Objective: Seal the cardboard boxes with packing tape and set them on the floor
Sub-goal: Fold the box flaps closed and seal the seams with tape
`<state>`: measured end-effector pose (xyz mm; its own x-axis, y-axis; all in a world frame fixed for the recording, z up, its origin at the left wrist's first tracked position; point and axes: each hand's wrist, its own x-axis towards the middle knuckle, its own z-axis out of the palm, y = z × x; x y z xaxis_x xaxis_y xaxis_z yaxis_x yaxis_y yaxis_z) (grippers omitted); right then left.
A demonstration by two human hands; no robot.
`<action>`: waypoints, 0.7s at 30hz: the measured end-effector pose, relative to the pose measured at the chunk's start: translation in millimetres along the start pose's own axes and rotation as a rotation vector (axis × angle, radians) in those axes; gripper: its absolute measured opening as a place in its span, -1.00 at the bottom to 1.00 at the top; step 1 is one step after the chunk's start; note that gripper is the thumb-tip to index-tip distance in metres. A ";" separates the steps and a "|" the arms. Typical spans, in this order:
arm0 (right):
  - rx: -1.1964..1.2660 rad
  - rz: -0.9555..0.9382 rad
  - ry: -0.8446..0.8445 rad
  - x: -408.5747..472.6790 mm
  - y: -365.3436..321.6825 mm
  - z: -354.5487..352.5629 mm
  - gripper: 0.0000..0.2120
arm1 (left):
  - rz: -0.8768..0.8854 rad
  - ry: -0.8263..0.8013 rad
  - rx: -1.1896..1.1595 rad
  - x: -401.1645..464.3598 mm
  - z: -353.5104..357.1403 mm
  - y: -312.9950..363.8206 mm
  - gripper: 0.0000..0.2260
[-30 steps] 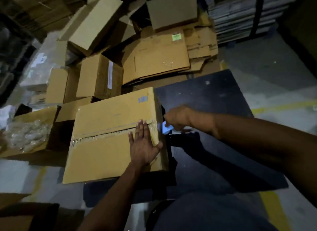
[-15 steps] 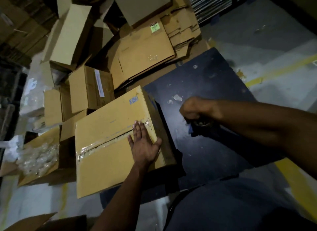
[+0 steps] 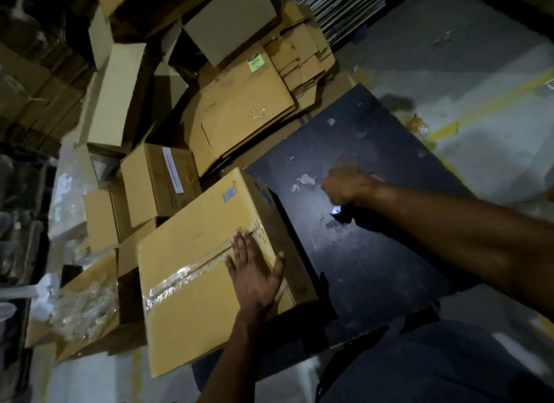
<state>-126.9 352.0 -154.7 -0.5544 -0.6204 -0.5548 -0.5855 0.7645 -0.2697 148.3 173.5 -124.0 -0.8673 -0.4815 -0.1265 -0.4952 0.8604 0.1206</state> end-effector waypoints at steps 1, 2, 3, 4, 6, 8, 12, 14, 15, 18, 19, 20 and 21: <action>0.017 -0.080 0.119 -2.6 -16.7 3.6 -0.63 | 0.020 -0.006 0.007 -2.7 0.0 -0.7 -0.11; 0.195 -0.170 0.219 -8.5 -33.3 8.1 -0.57 | 0.037 -0.017 0.017 -4.8 0.9 -1.6 -0.11; 0.514 -0.244 0.242 -14.6 -50.1 13.4 -0.53 | 0.048 -0.027 0.025 -6.9 2.2 -2.6 -0.11; 0.824 -0.297 0.196 -15.8 -63.1 17.2 -0.46 | 0.052 -0.034 0.029 -7.8 3.9 -3.9 -0.11; 1.229 -0.303 0.075 -17.1 -95.2 30.9 -0.32 | 0.049 -0.051 0.029 -6.8 6.1 -5.3 -0.11; 1.285 -0.246 0.019 -9.0 -129.1 50.2 -0.26 | 0.046 -0.063 0.018 -5.5 5.4 -5.1 -0.10; 1.171 -0.101 0.048 14.4 -157.9 109.1 -0.26 | 0.048 -0.117 -0.004 -6.7 -0.4 -3.3 -0.05; 1.129 -0.043 0.049 18.6 -148.8 125.6 -0.35 | 0.041 -0.148 0.004 -6.4 -1.8 -2.8 -0.04; 1.146 -0.046 0.050 20.2 -142.5 130.0 -0.38 | 0.036 -0.161 0.012 -5.5 -1.8 -2.1 -0.03; 1.275 -0.038 0.095 18.5 -135.7 120.8 -0.18 | 0.035 -0.186 0.044 -3.4 -1.3 -0.2 0.01; 1.281 -0.047 0.113 16.8 -139.2 114.0 -0.12 | 0.034 -0.197 0.051 -3.6 -1.6 0.0 0.02; 1.259 -0.066 0.112 13.7 -144.8 107.3 -0.11 | 0.031 -0.210 0.055 -3.7 -2.0 -0.1 0.03; 1.221 -0.082 0.103 12.1 -152.8 104.9 -0.13 | 0.030 -0.218 0.056 -3.4 -2.3 -0.9 0.04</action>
<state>17.9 246.1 -202.7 -0.6185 -0.6428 -0.4520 0.2870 0.3507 -0.8914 151.6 174.1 -121.4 -0.8469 -0.4135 -0.3343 -0.4609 0.8844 0.0737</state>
